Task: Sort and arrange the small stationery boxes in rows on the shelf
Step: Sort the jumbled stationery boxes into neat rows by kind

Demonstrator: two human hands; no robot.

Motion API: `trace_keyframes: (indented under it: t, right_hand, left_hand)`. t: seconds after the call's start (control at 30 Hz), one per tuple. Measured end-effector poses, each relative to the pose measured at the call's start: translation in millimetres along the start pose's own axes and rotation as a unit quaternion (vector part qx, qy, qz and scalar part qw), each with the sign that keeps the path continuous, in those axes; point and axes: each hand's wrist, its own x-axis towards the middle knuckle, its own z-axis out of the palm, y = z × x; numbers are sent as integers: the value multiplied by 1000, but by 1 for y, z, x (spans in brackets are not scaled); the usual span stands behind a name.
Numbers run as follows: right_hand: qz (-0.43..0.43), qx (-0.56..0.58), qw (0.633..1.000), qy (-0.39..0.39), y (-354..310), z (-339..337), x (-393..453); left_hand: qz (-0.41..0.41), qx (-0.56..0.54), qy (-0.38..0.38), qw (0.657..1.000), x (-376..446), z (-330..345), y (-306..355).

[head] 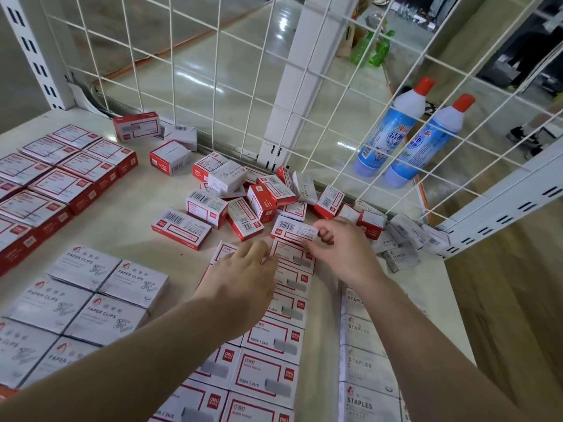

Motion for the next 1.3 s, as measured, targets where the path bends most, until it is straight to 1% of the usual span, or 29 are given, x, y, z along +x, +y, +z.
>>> trace_keyframes:
  t: [0.13, 0.3, 0.43, 0.57, 0.77, 0.9, 0.97, 1.03, 1.07, 1.1, 1.17, 1.3]
  right_hand:
    - [-24, -15, 999, 23, 1, -2, 0]
    - [-18, -8, 999, 42, -3, -7, -9]
    - [4, 13, 1000, 20, -6, -12, -25]
    - [39, 69, 997, -5, -9, -19, -44]
    - [63, 154, 984, -58, -11, -22, -64]
    - [72, 185, 977, -83, -13, -23, -68]
    - [72, 194, 974, -97, -14, -24, -69]
    - [73, 201, 970, -114, -14, -24, -71]
    - [74, 205, 968, -124, -15, -25, -72]
    - [74, 207, 966, -133, -16, -25, -73]
    - [63, 194, 968, -143, -17, -24, -76]
    - [33, 137, 983, -118, -19, -21, -81]
  left_hand:
    - [-5, -20, 9, 1000, 0, 2, 0]
    - [-23, -55, 25, 998, -3, -1, -1]
    - [-40, -46, 59, 996, -7, -8, 0]
    - [-58, -68, 83, 992, -10, -12, 0]
    - [16, -80, 103, 991, -22, -13, -2]
    - [47, -77, 135, 987, -25, -15, -3]
    - [74, -51, 148, 985, -28, -17, -5]
    - [119, -1, 143, 982, -27, -18, -8]
    - [129, 19, 142, 981, -27, -17, -10]
    - [130, 36, 135, 982, -25, -16, -13]
    - [130, 44, 146, 980, -26, -20, -13]
    - [70, 24, 177, 981, -24, -24, -17]
